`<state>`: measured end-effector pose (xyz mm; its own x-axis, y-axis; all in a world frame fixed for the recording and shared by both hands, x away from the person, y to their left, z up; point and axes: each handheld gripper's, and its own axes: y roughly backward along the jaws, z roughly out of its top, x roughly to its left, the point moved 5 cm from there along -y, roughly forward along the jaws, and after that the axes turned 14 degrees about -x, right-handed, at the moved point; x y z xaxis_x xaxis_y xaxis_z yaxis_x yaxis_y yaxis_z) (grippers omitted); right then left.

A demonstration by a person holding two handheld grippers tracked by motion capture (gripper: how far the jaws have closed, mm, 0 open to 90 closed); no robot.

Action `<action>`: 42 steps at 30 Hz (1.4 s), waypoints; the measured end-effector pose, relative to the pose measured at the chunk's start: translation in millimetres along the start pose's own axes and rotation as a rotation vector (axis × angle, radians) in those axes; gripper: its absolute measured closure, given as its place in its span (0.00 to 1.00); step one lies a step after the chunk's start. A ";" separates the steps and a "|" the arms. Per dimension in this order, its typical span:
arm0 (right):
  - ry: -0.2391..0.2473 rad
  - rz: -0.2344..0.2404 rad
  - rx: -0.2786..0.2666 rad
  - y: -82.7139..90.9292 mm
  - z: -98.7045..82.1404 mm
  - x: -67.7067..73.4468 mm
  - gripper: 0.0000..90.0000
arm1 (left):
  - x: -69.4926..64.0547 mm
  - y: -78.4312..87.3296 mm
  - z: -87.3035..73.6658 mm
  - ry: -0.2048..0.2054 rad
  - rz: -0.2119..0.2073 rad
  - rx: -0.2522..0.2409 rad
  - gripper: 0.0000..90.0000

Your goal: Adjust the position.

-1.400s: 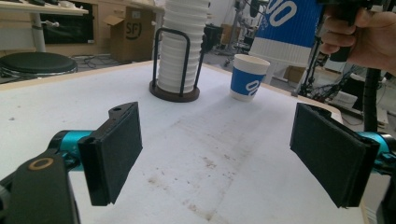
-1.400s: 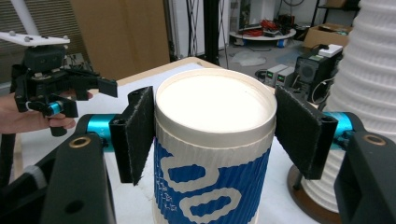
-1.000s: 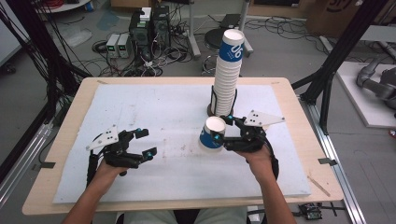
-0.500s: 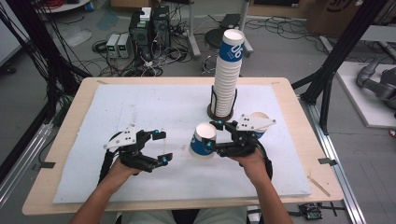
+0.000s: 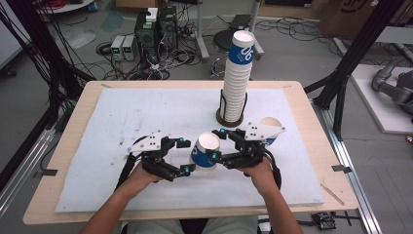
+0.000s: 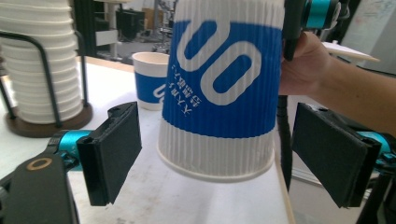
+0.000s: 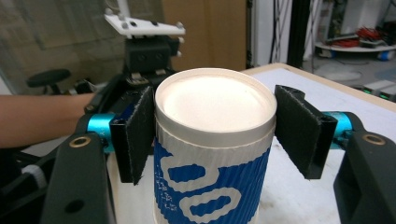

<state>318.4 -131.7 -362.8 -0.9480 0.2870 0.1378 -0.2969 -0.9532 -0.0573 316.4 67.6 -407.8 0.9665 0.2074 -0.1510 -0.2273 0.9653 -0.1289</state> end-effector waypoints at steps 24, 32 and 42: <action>-0.037 0.051 -0.033 -4.7 -2.0 2.9 0.37 | -2.1 -6.5 -4.6 0.023 -0.049 0.005 0.27; -0.073 0.056 -0.025 -7.5 -3.4 1.6 0.35 | -1.3 -2.0 0.3 0.009 -0.047 0.048 0.30; -0.034 -0.012 0.015 -4.5 2.6 0.5 0.18 | -0.6 8.1 13.5 -0.031 -0.035 0.117 0.31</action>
<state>319.6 -127.4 -359.9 -0.9399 0.2951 0.1720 -0.3061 -0.9511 -0.0410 315.6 77.5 -395.5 0.9773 0.1762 -0.1174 -0.1795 0.9836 -0.0177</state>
